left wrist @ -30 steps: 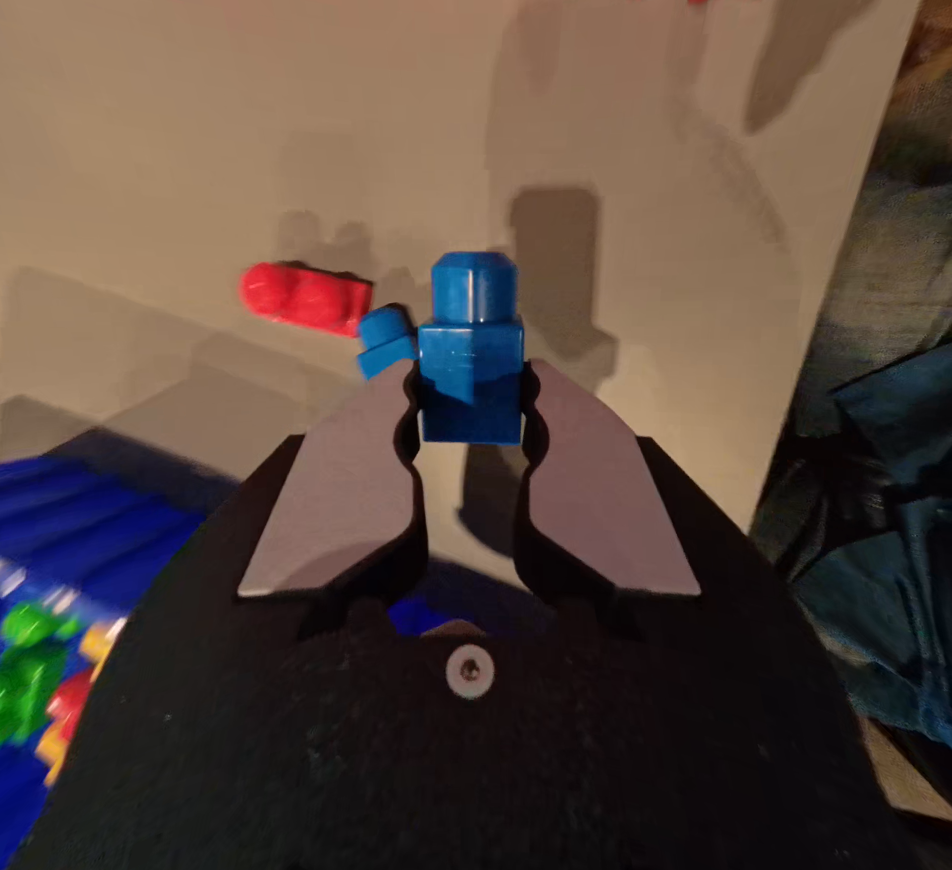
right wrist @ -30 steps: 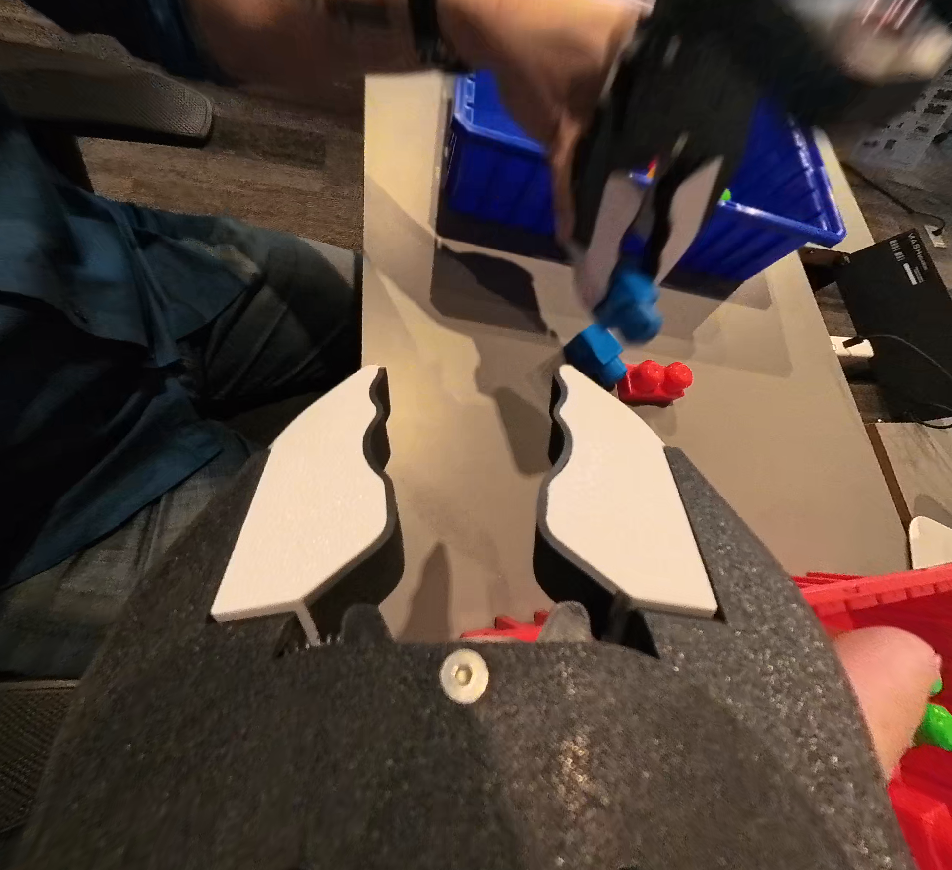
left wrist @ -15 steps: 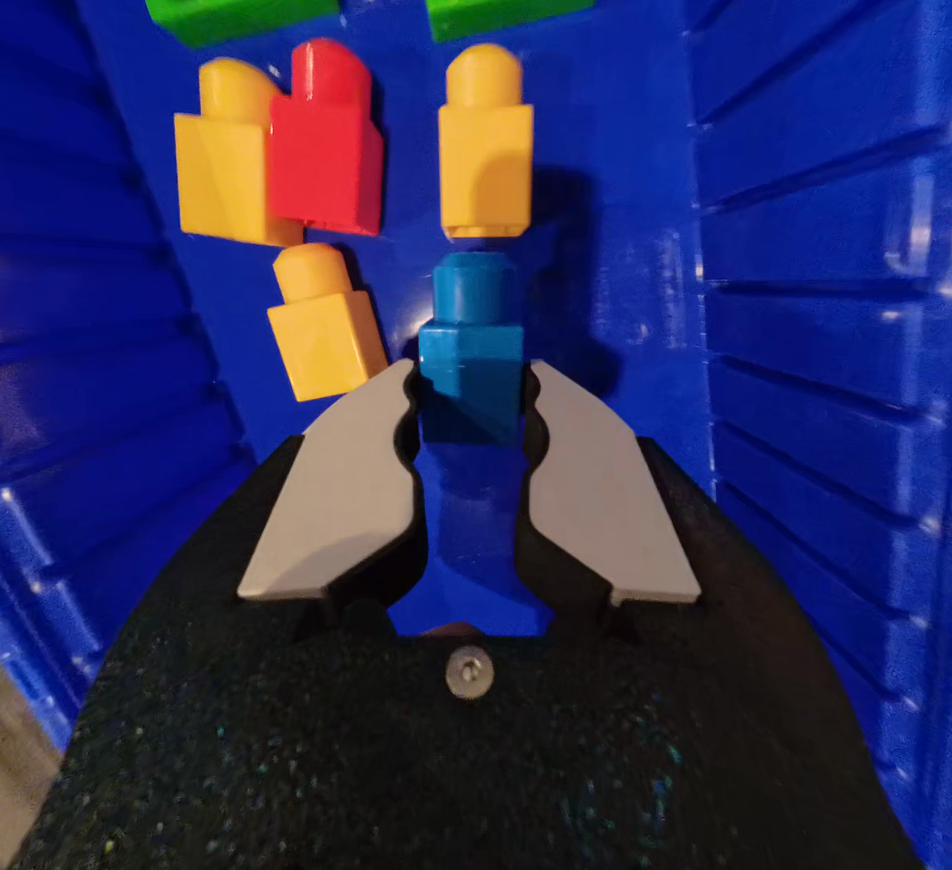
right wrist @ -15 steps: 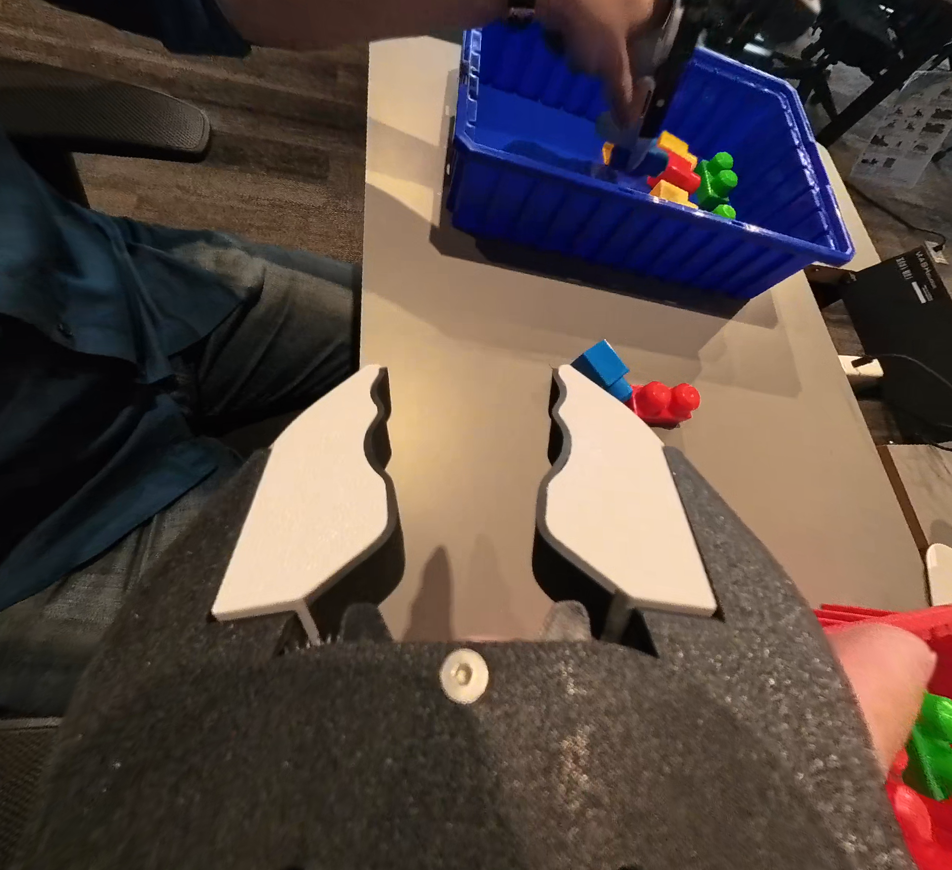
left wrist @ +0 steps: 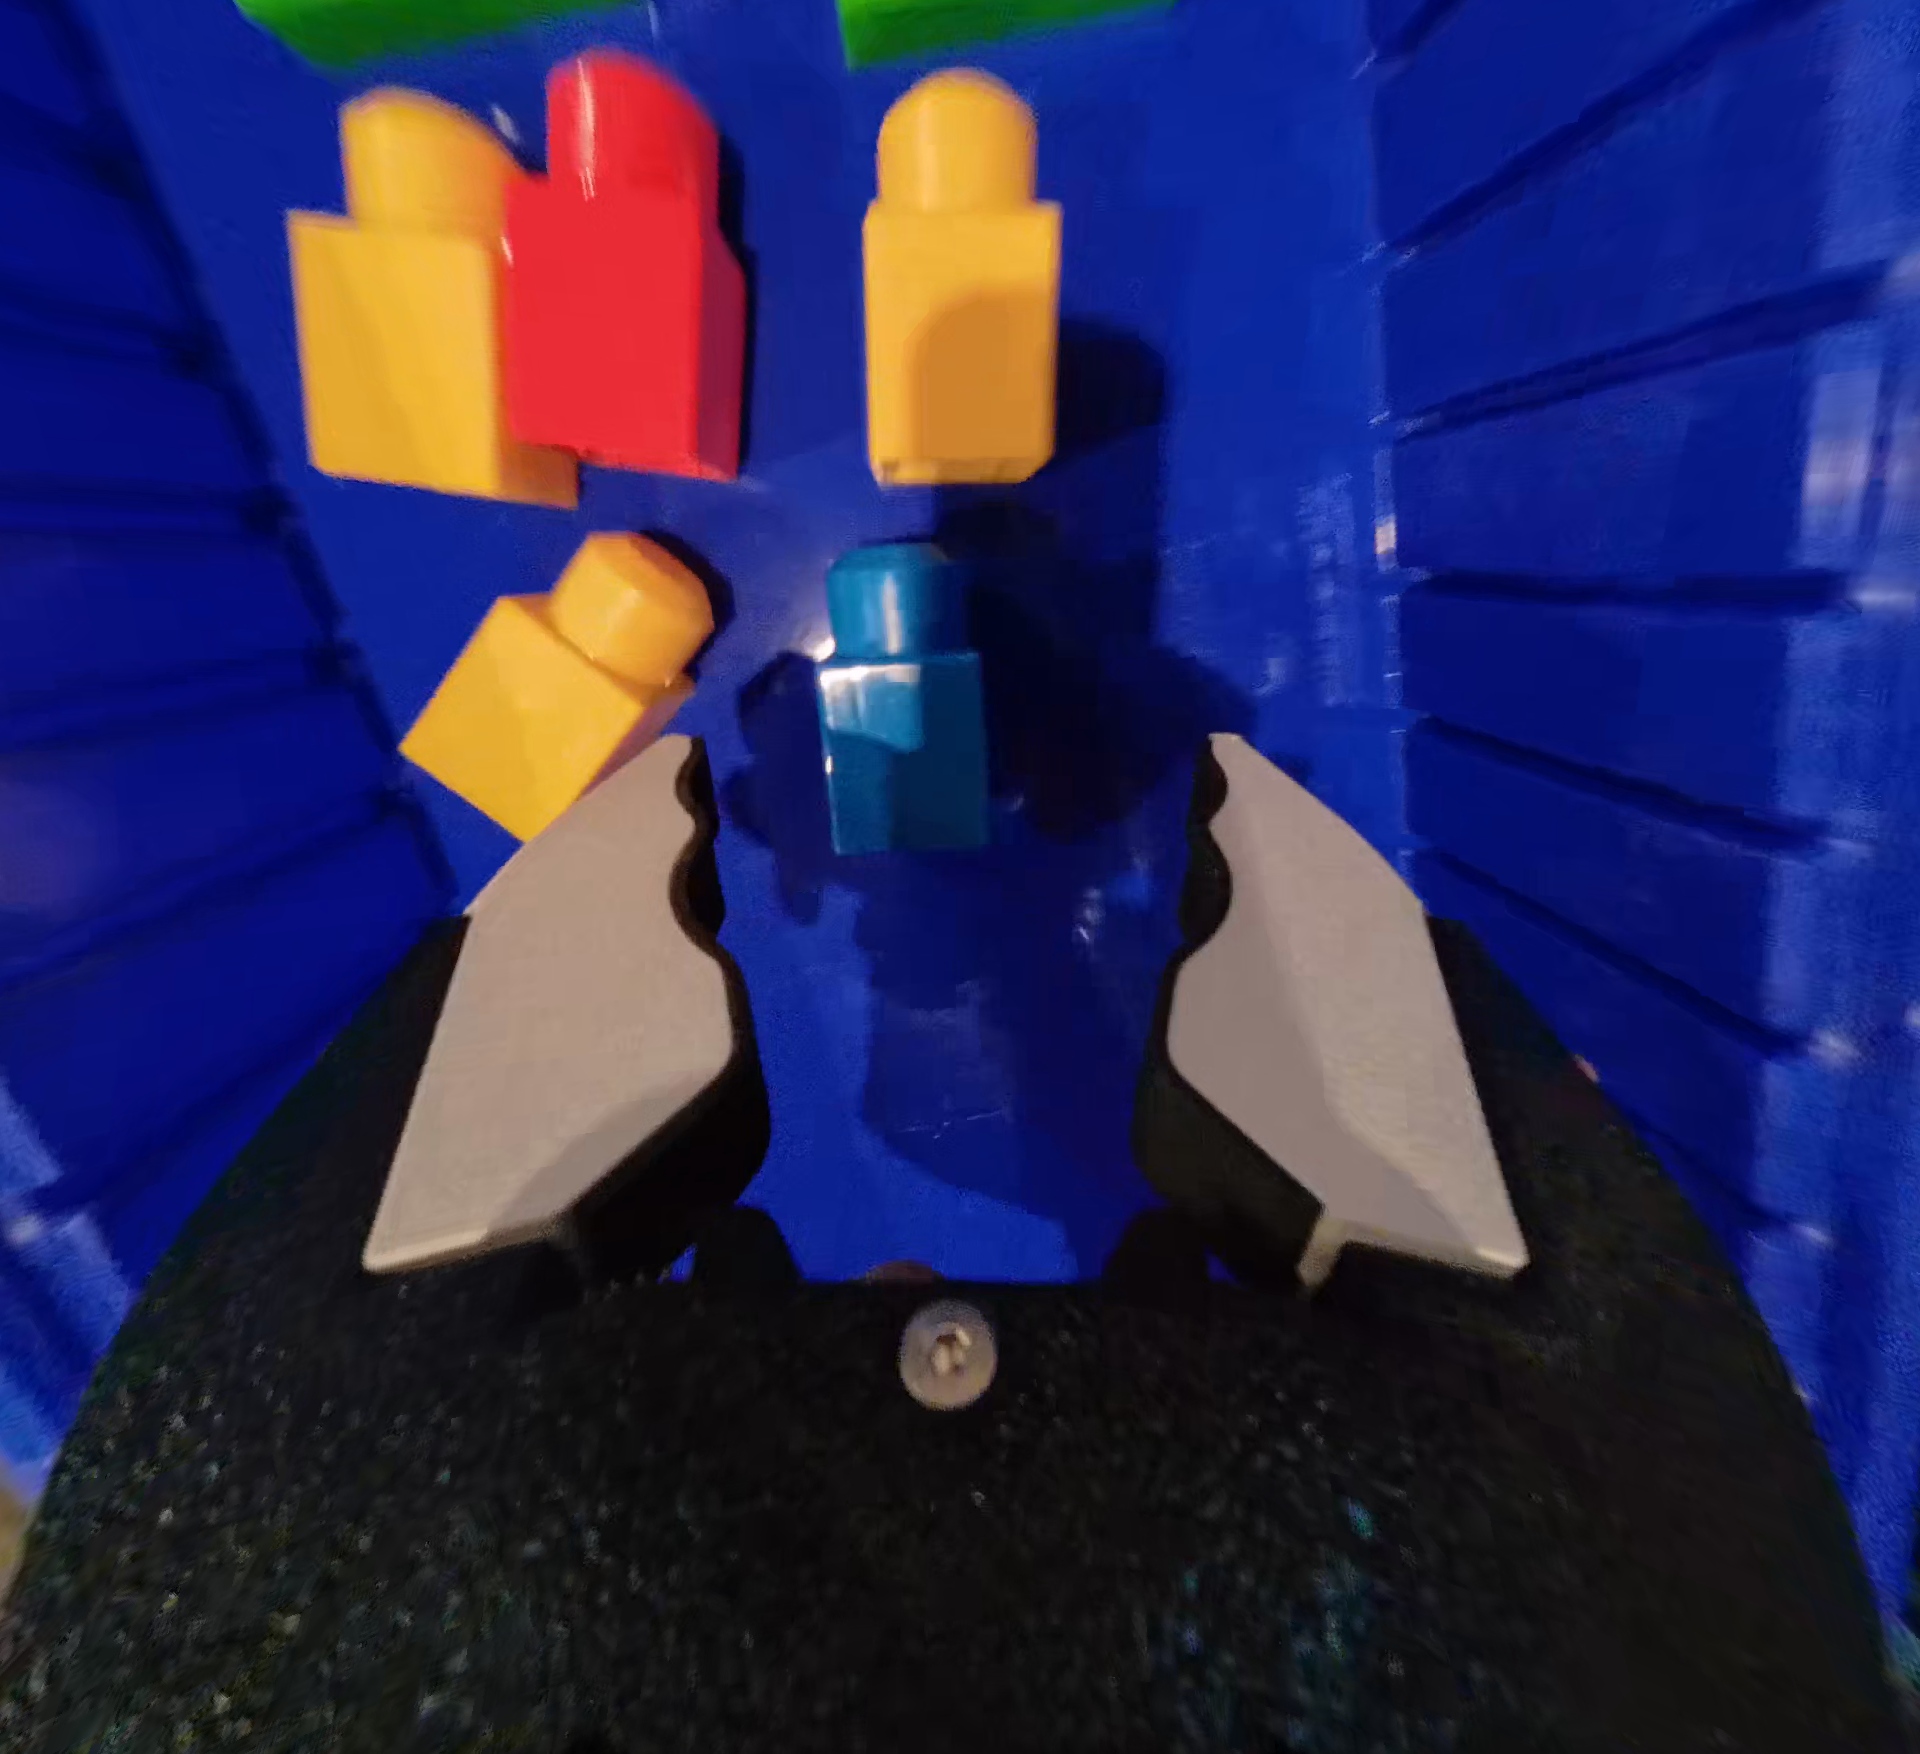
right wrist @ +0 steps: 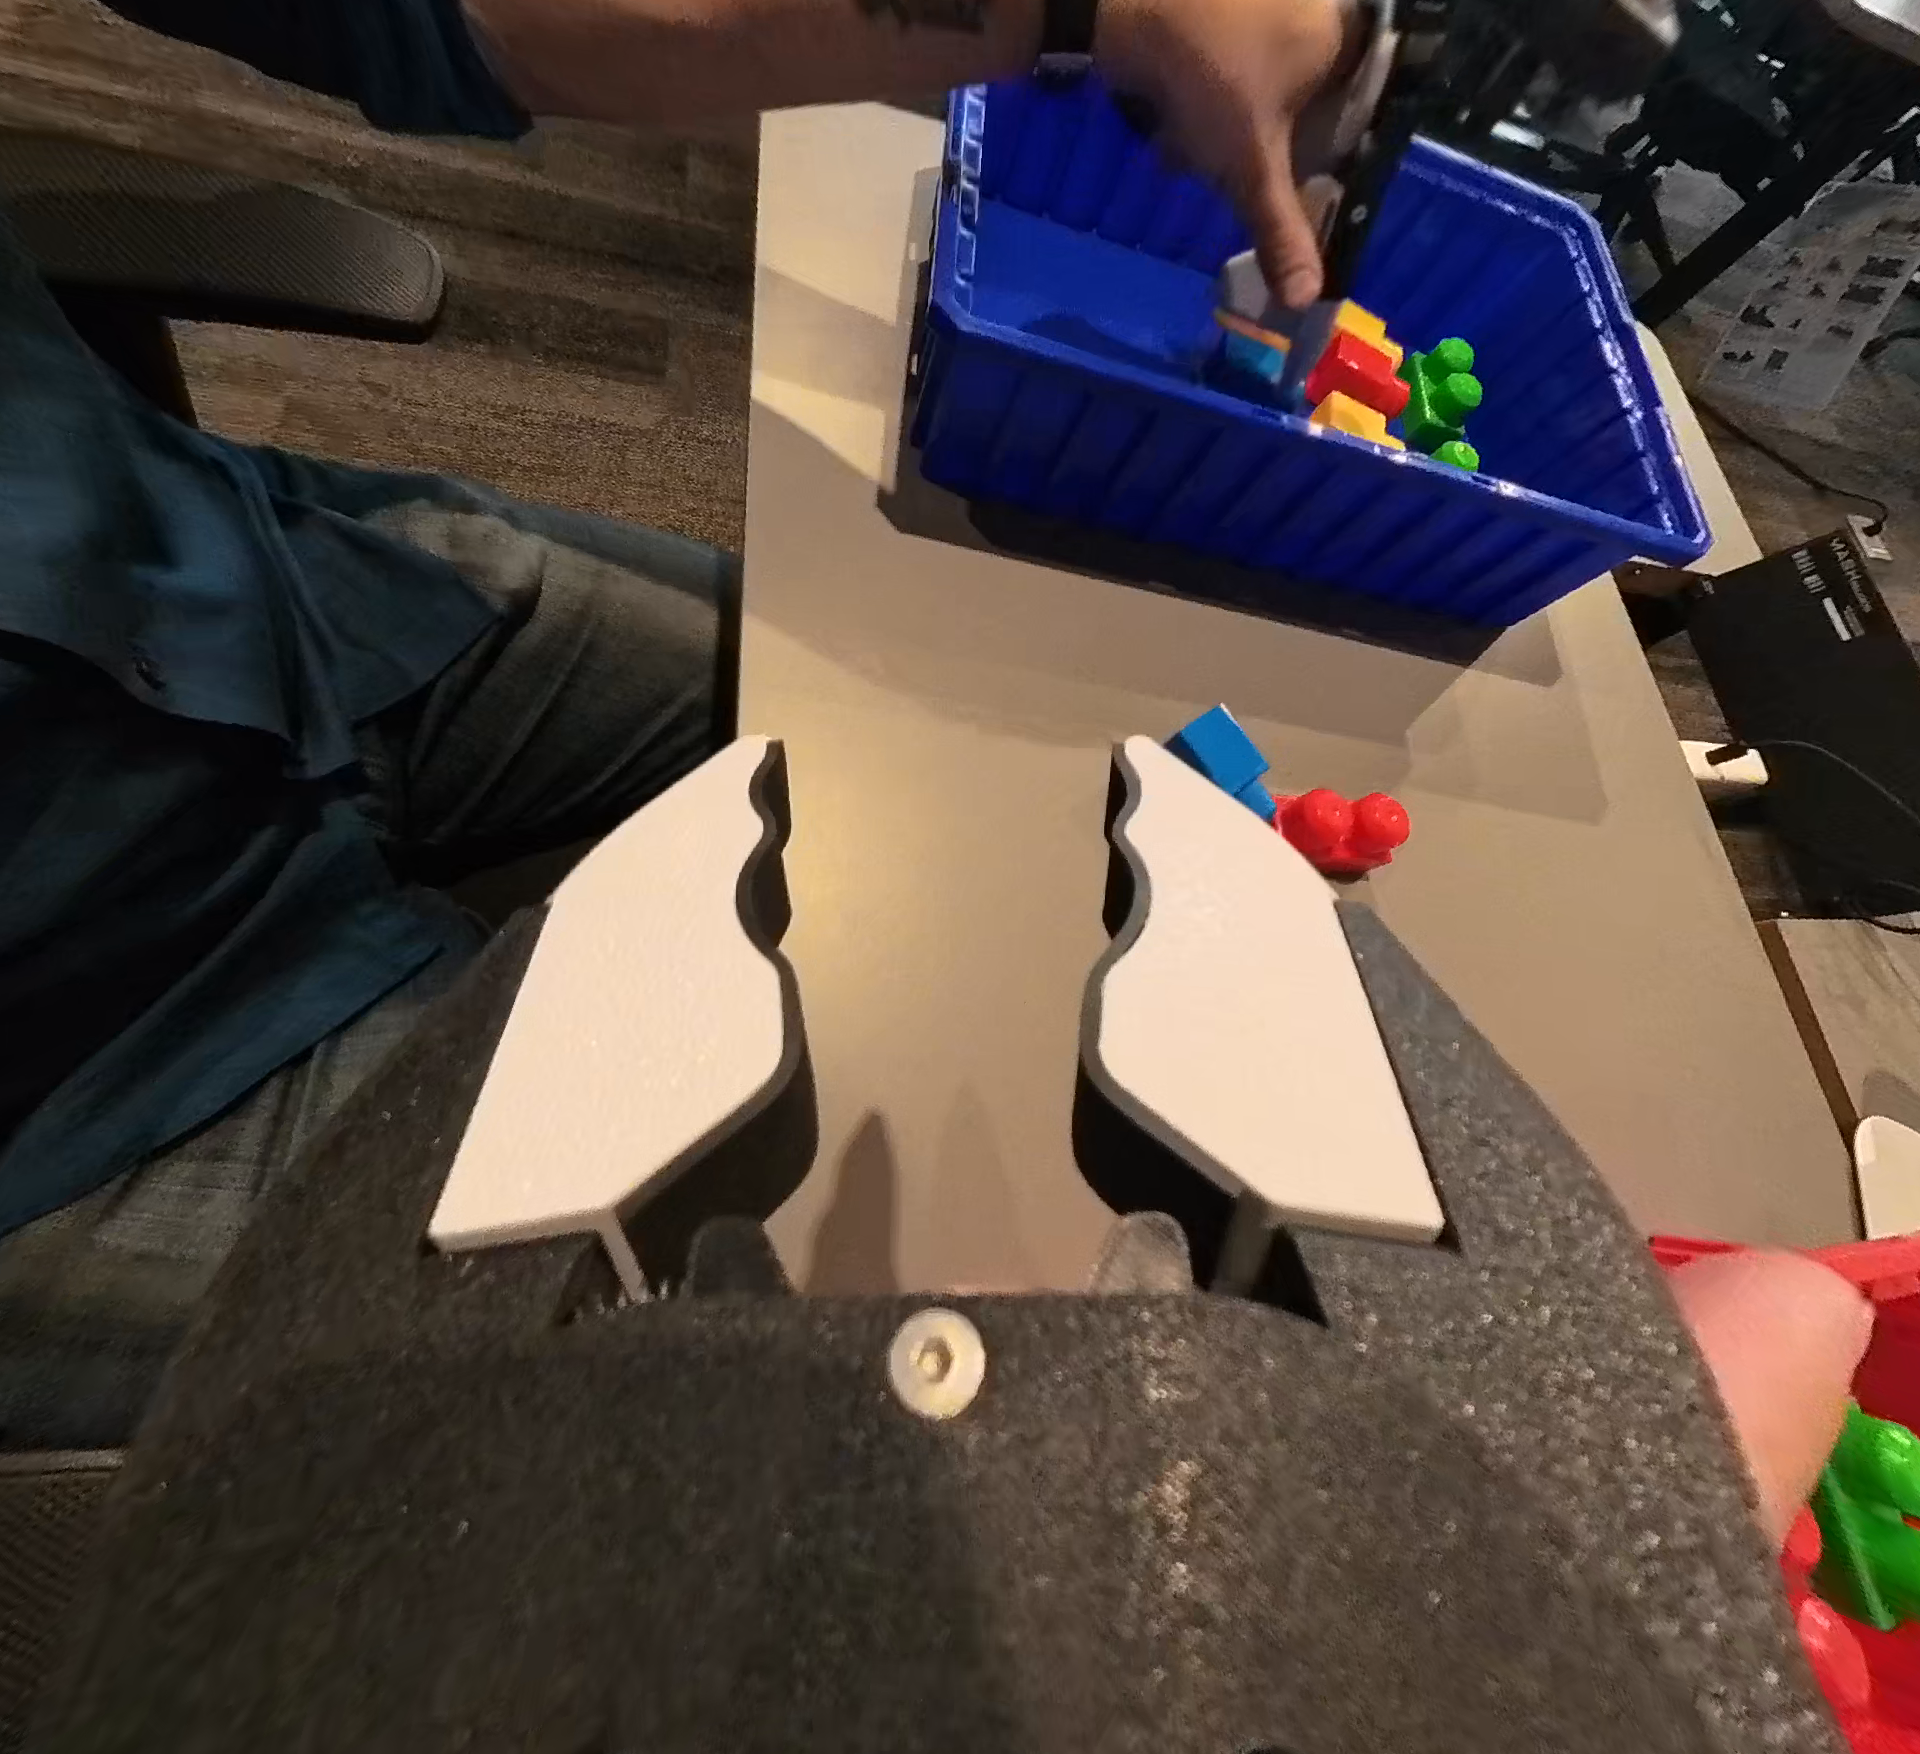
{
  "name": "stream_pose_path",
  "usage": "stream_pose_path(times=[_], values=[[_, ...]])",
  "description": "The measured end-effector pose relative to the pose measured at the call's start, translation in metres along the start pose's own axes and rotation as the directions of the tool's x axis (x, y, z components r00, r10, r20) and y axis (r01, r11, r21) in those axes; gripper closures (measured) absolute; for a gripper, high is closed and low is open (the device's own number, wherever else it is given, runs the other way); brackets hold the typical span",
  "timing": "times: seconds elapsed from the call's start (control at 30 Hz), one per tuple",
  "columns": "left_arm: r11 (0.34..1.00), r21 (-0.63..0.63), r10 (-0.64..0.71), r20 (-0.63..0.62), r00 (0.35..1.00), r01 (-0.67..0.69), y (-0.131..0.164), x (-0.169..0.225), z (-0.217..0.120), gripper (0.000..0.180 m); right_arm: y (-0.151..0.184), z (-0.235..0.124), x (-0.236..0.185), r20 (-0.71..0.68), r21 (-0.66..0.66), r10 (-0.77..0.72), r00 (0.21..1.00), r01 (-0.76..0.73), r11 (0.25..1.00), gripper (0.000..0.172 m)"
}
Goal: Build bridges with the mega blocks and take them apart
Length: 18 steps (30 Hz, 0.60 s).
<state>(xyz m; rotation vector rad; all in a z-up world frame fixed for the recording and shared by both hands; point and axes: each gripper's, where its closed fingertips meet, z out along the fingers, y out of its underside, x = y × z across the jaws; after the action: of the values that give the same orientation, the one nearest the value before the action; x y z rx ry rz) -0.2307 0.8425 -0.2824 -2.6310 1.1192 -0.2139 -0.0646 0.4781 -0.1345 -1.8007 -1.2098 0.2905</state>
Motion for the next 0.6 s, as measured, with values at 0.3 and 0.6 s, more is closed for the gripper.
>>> stream_pose_path(times=[0.3,0.6], values=[[0.889,0.216,0.441,-0.166,0.882,-0.404,-0.033,0.184,-0.066,0.102,0.0,-0.004,-0.001,-0.007,0.003,-0.008,1.0,0.008,1.0,0.114],[0.765,0.024,0.63,-0.229,0.742,-0.643,-0.009,0.244,0.014,0.102,0.0,-0.015,-0.012,-0.001,0.022,-0.015,1.0,0.015,1.0,0.115]])
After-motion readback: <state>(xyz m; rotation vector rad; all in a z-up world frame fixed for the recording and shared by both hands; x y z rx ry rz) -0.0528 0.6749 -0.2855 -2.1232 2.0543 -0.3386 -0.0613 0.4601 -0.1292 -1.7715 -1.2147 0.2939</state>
